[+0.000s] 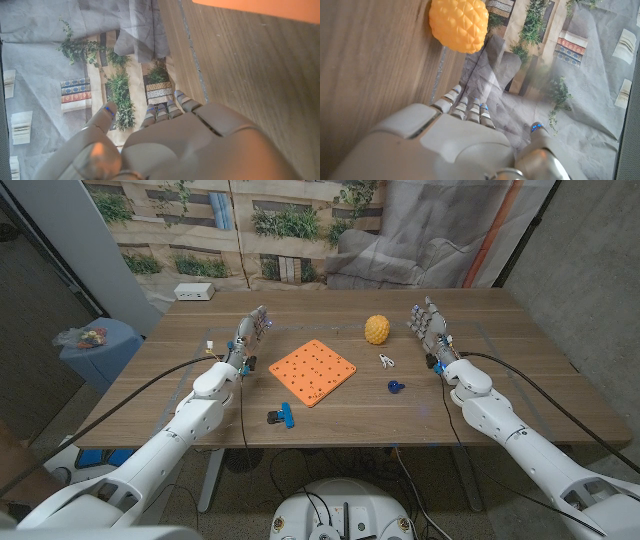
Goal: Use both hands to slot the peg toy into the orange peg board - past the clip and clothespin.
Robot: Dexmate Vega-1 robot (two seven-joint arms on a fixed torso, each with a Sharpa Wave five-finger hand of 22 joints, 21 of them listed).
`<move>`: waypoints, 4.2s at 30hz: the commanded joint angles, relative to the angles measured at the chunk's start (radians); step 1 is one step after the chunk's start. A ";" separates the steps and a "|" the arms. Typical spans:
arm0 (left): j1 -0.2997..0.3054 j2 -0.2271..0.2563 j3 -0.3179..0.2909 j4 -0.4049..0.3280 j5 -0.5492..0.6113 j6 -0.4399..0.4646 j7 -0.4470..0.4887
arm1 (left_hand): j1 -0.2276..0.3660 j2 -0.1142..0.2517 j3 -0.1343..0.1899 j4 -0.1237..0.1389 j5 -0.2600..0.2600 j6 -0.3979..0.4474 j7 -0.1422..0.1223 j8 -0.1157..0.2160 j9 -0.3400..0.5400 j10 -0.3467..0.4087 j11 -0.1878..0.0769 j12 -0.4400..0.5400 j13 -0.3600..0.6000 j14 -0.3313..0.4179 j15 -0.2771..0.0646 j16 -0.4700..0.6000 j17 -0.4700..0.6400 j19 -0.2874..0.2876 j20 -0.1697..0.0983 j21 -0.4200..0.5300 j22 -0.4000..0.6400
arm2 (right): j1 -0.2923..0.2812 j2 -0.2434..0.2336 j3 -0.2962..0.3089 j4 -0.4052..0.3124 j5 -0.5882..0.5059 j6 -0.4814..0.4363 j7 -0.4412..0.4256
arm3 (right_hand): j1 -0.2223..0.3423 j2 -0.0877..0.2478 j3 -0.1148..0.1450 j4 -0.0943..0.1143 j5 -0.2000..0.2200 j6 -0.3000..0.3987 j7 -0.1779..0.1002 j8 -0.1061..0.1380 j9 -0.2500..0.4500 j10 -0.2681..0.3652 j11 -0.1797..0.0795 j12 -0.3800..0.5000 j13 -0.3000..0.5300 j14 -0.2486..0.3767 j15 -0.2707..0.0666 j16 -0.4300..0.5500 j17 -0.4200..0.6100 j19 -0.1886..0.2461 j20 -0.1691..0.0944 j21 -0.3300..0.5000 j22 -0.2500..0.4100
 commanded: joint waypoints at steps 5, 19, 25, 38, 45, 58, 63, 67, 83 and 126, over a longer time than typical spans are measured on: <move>0.026 0.063 -0.006 -0.071 0.016 0.036 0.000 | 0.011 0.044 0.007 -0.008 0.005 0.004 0.003 0.003 0.005 -0.003 0.001 0.004 0.004 -0.003 -0.004 0.006 0.005 0.011 -0.018 0.007 0.005 | -0.003 0.014 -0.018 0.001 -0.033 0.017 -0.023 | -0.005 0.020 0.003 0.006 0.005 0.003 -0.004 0.006 0.002 0.006 -0.003 0.007 0.002 -0.011 -0.031 0.004 0.004 0.000 -0.027 0.006 0.002; 0.016 0.155 0.010 -0.177 0.084 0.100 -0.008 | 0.013 0.047 0.006 -0.017 0.005 0.008 -0.001 0.003 0.005 0.004 -0.005 0.005 0.004 0.001 -0.008 0.006 0.005 0.013 -0.021 0.008 0.005 | -0.005 0.004 -0.010 0.013 -0.036 0.032 -0.016 | 0.001 0.019 0.002 0.008 0.008 0.005 -0.006 0.009 0.002 0.008 -0.006 0.009 0.001 -0.011 -0.034 0.005 -0.001 -0.002 -0.028 0.008 0.002; -0.004 0.202 0.024 -0.206 0.120 0.138 -0.034 | 0.014 0.049 0.006 -0.020 0.005 0.011 -0.004 0.004 0.005 0.006 -0.008 0.005 0.004 0.003 -0.011 0.006 0.005 0.016 -0.022 0.009 0.005 | -0.001 0.005 -0.009 0.029 -0.040 0.042 -0.016 | 0.005 0.020 0.003 0.008 0.009 0.006 -0.009 0.010 0.002 0.011 -0.008 0.011 0.001 -0.009 -0.033 0.005 -0.003 -0.002 -0.029 0.008 0.002; -0.009 0.277 0.017 -0.232 0.176 0.127 -0.066 | 0.015 0.053 0.006 -0.025 0.005 0.016 -0.014 0.004 0.005 0.009 -0.013 0.005 0.004 0.005 -0.017 0.005 0.006 0.017 -0.024 0.008 0.005 | -0.007 0.028 -0.014 0.028 -0.078 0.059 -0.083 | 0.009 0.020 0.002 0.008 0.010 0.012 -0.009 0.013 0.002 0.017 -0.009 0.014 0.000 -0.004 -0.037 0.008 -0.008 -0.002 -0.030 0.010 0.002; -0.033 0.340 0.034 -0.241 0.252 0.097 -0.125 | 0.018 0.056 0.007 -0.031 0.005 0.026 -0.020 0.006 0.005 0.018 -0.022 0.007 0.004 0.009 -0.023 0.006 0.006 0.020 -0.030 0.009 0.005 | -0.008 0.031 -0.020 0.031 -0.104 0.076 -0.101 | 0.012 0.023 0.003 0.009 0.011 0.029 -0.012 0.019 0.001 0.033 -0.011 0.019 0.000 0.006 -0.044 0.012 -0.011 0.007 -0.033 0.014 0.002; -0.034 0.403 0.045 -0.250 0.412 -0.008 -0.125 | 0.022 0.061 0.009 -0.035 0.005 0.034 -0.029 0.007 0.005 0.024 -0.028 0.007 0.004 0.013 -0.033 0.006 0.006 0.023 -0.041 0.009 0.005 | -0.040 0.026 -0.017 -0.024 -0.149 0.079 -0.172 | 0.013 0.024 0.003 0.011 0.012 0.031 -0.013 0.018 0.001 0.037 -0.013 0.019 0.000 0.012 -0.044 0.014 -0.014 0.010 -0.035 0.015 0.002; -0.055 0.434 0.067 -0.260 0.528 -0.036 -0.129 | 0.019 0.066 0.009 -0.030 0.005 0.039 -0.032 0.007 0.005 0.026 -0.033 0.007 0.004 0.019 -0.039 0.009 0.009 0.027 -0.044 0.010 0.005 | -0.055 0.018 -0.011 -0.049 -0.151 0.067 -0.189 | 0.014 0.025 0.004 0.012 0.012 0.032 -0.014 0.018 0.001 0.038 -0.013 0.019 0.000 0.013 -0.045 0.014 -0.015 0.012 -0.035 0.015 0.002; -0.080 0.431 0.090 -0.246 0.601 -0.067 -0.134 | 0.013 0.066 0.007 -0.022 0.005 0.041 -0.037 0.007 0.005 0.025 -0.034 0.006 0.004 0.018 -0.043 0.010 0.012 0.027 -0.050 0.010 0.005 | -0.064 0.013 -0.004 -0.062 -0.148 0.066 -0.194 | 0.014 0.026 0.004 0.012 0.013 0.032 -0.015 0.018 0.001 0.038 -0.013 0.019 -0.001 0.013 -0.046 0.014 -0.016 0.013 -0.034 0.015 0.002; -0.164 0.423 0.170 -0.231 0.967 -0.174 -0.071 | -0.035 0.064 -0.005 0.037 0.007 0.029 -0.060 0.000 0.006 0.007 -0.051 -0.002 0.005 0.002 -0.060 0.009 0.022 0.000 -0.079 0.001 0.006 | -0.070 -0.008 0.016 -0.070 -0.126 0.053 -0.178 | 0.015 0.026 0.003 0.015 0.013 0.030 -0.014 0.015 0.001 0.037 -0.014 0.017 -0.001 0.014 -0.048 0.013 -0.020 0.012 -0.035 0.014 0.002; -0.231 0.368 0.339 -0.065 1.319 -0.269 0.068 | -0.138 0.029 -0.066 0.168 0.020 -0.113 -0.133 0.000 0.004 -0.101 -0.109 -0.016 0.004 -0.118 -0.113 -0.002 0.023 -0.172 -0.148 -0.011 0.011 | -0.098 -0.017 0.031 -0.080 -0.114 0.042 -0.197 | 0.017 0.029 0.002 0.019 0.014 0.029 -0.013 0.013 0.001 0.033 -0.014 0.013 -0.001 0.014 -0.044 0.014 -0.029 0.011 -0.033 0.013 0.002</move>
